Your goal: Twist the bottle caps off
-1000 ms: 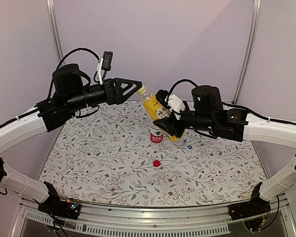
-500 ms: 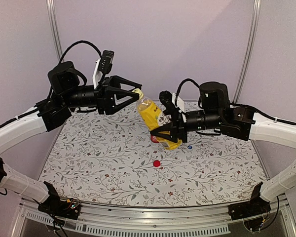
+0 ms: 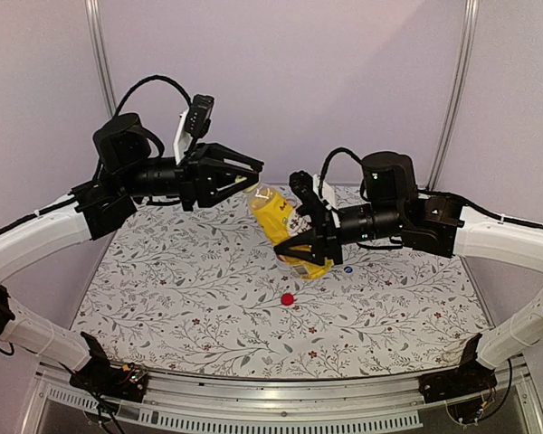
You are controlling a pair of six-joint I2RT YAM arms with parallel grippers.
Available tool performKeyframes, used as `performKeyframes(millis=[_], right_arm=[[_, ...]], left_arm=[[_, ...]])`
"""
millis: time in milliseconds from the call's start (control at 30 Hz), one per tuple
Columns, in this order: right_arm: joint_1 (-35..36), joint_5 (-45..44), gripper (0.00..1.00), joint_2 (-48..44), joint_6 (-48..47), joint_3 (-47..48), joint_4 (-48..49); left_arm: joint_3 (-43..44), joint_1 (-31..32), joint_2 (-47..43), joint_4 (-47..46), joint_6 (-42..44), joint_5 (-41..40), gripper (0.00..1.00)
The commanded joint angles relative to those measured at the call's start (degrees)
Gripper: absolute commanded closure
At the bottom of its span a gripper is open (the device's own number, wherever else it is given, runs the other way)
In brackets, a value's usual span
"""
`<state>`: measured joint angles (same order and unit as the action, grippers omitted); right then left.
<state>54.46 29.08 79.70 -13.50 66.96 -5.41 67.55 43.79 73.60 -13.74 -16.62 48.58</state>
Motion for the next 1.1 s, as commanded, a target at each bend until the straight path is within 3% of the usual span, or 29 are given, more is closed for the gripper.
performKeyframes(millis=[0,267,367,500,733,1067], right_arm=[[-0.5,-1.5,0.63,0.2,0.7,0.3,0.8],[-0.5,-17.4,0.63,1.9,1.8,2.6,-2.0],[-0.5,-23.4,0.63,3.1,2.2,3.7,-2.4],[-0.4,-30.7,0.63,4.5,2.2,4.7,-2.0],[1.3,-43.6,0.63,6.6,-0.7,5.7,-0.5],[1.5,-43.5,0.64,7.8,-2.2,5.2,1.8]], left_arm=[[0.9,-0.4,0.4,-1.0,-0.9,0.5,0.7],[-0.3,0.0,-1.8,-0.2,-8.5,-13.8,0.92],[-1.1,0.4,-2.1,-0.3,-14.8,-20.6,0.94],[-0.1,0.8,-0.5,3.4,-23.4,-28.0,0.86],[1.2,1.2,1.6,7.1,-30.1,-35.6,0.79],[5.7,1.1,4.4,12.1,-29.6,-37.6,0.59]])
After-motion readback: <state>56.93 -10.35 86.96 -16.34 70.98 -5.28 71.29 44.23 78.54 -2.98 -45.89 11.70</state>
